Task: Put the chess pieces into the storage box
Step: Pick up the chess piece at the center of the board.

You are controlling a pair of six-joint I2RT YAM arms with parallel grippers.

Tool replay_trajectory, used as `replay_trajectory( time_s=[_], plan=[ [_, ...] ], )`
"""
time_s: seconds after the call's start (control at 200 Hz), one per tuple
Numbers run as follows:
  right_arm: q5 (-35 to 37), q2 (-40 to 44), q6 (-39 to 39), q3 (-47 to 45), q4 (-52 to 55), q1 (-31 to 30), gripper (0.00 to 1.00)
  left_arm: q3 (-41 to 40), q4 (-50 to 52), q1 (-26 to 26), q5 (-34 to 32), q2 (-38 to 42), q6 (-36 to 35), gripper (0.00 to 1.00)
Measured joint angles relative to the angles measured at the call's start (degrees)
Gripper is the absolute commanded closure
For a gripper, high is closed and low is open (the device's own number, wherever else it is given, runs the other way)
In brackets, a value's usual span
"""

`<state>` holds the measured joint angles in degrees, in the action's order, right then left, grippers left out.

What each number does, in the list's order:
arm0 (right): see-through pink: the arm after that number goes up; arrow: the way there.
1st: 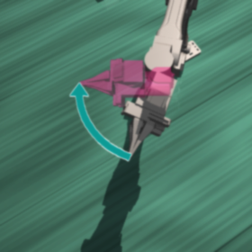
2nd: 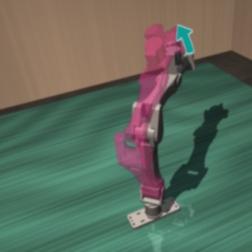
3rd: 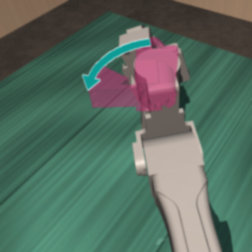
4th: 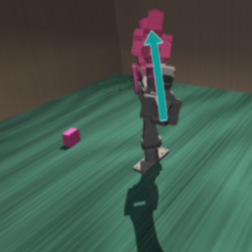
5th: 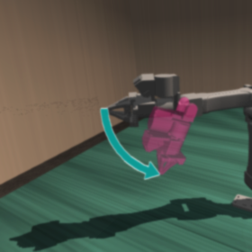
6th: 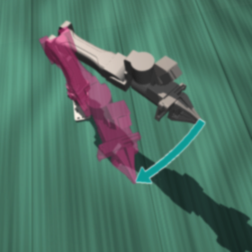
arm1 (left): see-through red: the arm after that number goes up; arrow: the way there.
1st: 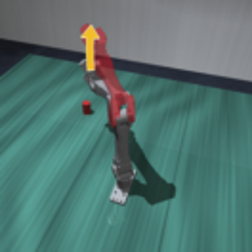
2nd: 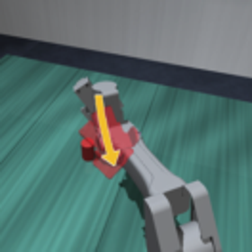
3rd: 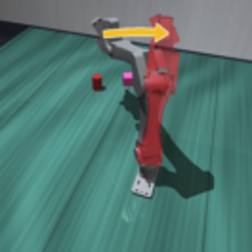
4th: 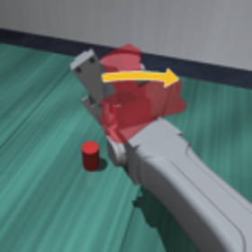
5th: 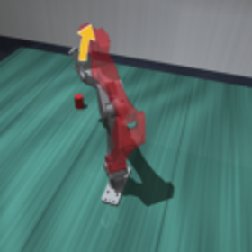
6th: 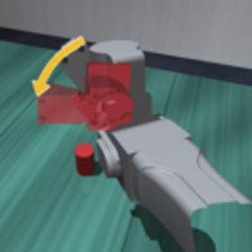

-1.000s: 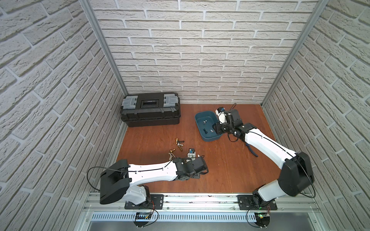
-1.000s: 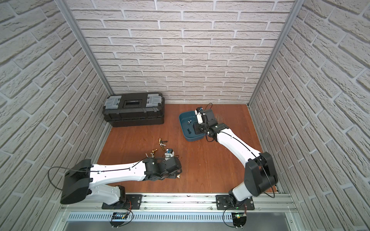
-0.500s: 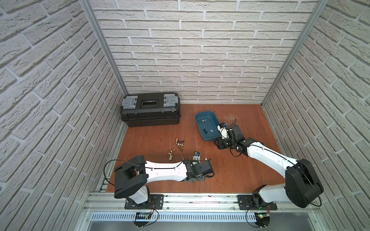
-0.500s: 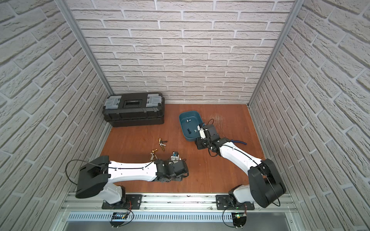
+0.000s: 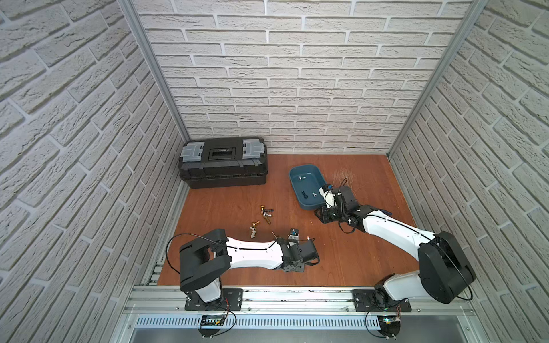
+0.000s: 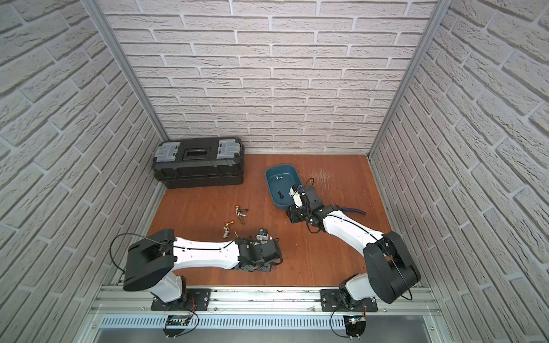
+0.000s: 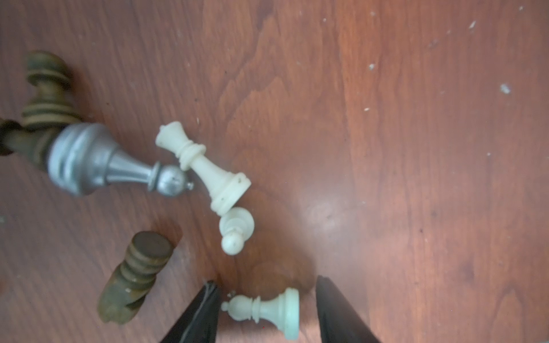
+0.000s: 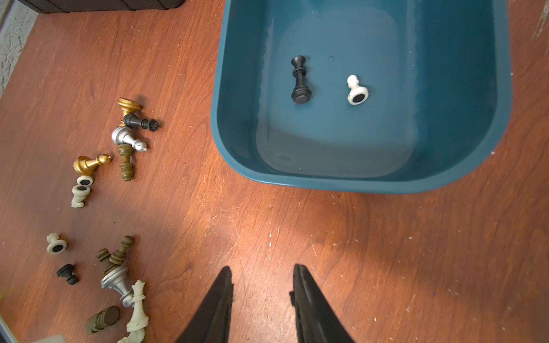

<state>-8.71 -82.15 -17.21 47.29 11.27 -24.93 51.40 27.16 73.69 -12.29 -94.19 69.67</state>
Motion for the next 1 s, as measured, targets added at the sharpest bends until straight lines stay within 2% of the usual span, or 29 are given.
replay_trajectory(
  time_s=[0.17,0.275,0.385,1.0],
  plan=[
    [-0.15,-0.04,0.02,-0.07,0.00,-0.04,0.62,0.28,1.29,0.76,0.02,-0.20,0.66,0.47],
    [-0.15,-0.04,0.04,-0.09,0.00,-0.04,0.62,1.60,3.17,1.92,0.04,-1.16,1.07,0.41],
    [-0.20,-0.04,0.04,-0.22,-0.04,-0.04,0.62,2.84,5.03,2.99,0.20,-2.10,1.57,0.40],
    [-0.35,-1.55,0.07,-1.03,-0.81,-0.04,0.62,2.86,7.61,4.39,-0.72,-2.38,4.22,0.62]
  ],
)
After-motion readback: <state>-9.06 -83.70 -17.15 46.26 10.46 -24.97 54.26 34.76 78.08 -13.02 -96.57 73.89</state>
